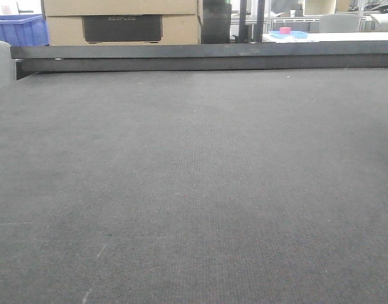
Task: Place valve from conveyor to right shelf box
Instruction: 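Lift both held valves up off the conveyor belt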
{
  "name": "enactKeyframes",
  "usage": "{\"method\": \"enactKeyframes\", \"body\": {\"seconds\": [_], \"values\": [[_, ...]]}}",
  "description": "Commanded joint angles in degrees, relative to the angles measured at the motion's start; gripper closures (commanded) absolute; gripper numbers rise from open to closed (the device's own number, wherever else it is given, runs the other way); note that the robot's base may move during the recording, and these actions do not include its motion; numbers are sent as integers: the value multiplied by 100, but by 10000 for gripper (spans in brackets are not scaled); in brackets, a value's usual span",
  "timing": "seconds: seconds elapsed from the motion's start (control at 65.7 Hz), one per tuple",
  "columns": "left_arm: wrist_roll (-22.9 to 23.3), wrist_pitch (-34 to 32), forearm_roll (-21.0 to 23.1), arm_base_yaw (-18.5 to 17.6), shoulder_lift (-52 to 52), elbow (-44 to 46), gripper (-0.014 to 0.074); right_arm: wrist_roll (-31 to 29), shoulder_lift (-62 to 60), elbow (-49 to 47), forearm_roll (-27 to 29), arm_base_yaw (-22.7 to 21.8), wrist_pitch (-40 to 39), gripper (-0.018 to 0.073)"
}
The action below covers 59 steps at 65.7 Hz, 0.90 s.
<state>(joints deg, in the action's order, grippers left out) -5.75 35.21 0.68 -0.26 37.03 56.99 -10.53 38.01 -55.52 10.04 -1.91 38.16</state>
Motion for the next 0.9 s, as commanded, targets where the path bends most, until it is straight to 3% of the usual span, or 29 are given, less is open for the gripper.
{"method": "enactKeyframes", "body": {"seconds": [0.0,0.883], "values": [[30,-344,11,-15,-51,40,708,-6,-44,-105,15,-8,-491,711],[30,-361,11,-15,-50,40,708,-6,-44,-105,28,-8,-501,711]]}}
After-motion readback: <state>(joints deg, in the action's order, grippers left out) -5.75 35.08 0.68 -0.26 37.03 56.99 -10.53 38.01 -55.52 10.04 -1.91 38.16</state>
